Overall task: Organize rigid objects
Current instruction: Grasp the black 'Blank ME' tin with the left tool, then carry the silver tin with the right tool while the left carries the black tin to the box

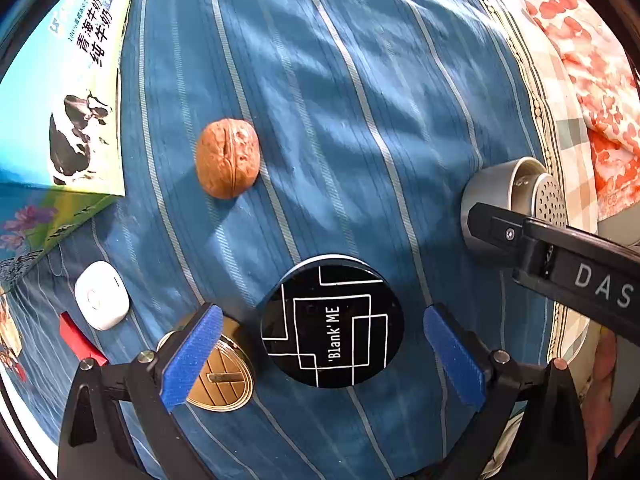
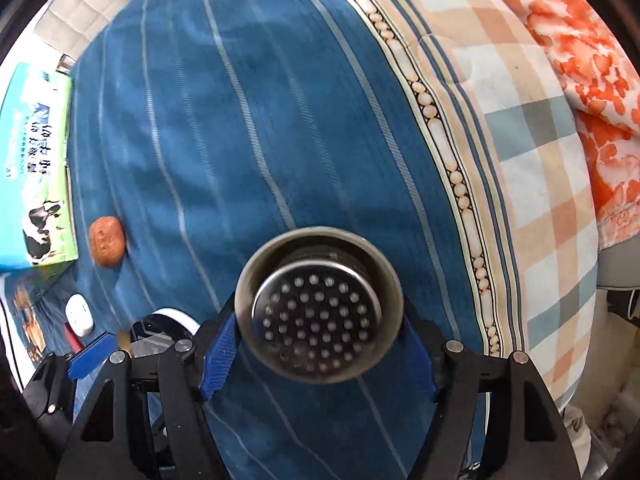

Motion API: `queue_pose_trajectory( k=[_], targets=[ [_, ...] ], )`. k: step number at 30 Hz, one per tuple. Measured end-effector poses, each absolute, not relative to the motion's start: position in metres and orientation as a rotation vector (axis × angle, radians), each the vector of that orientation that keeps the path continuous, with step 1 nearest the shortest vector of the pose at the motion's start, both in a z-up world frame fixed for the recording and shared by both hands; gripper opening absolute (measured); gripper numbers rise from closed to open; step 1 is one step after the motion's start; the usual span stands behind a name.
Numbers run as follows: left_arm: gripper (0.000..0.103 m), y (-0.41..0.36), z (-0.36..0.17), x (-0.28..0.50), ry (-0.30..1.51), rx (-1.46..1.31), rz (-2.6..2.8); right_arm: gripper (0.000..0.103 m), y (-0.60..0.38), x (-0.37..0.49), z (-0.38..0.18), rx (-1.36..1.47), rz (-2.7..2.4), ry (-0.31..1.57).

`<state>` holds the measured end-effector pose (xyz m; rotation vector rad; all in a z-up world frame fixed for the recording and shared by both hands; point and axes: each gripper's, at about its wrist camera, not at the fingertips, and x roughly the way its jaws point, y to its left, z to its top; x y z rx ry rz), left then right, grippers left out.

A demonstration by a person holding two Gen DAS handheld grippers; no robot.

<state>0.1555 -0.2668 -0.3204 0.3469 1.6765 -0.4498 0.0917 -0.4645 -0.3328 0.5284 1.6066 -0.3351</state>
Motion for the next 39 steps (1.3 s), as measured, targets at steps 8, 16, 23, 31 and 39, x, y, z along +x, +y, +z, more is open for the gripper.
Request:
queue_pose_trajectory(
  k=[8,16,23,31,39],
  targets=[
    [0.103,-0.285,-0.330,0.149,1.719,0.458,-0.531,0.073,-0.483,0.070,-0.324,0.563,-0.313,1.630],
    [0.073,-0.294,-0.346,0.144,1.697,0.577,-0.513,0.074,-0.475,0.057,-0.330,0.544,-0.336,1.630],
    [0.073,-0.302,-0.338,0.146,1.642,0.505,-0.543,0.074,-0.463,0.049,-0.326,0.555,-0.355,1.611],
    [0.094,-0.310,-0.348,0.133,1.670,0.517,-0.541,0.074,-0.476,0.048,-0.331,0.549,-0.416,1.635],
    [0.075,-0.312,-0.341,0.129,1.648,0.454,-0.517,0.074,-0.472,0.057,-0.353,0.575,-0.419,1.687]
  ],
)
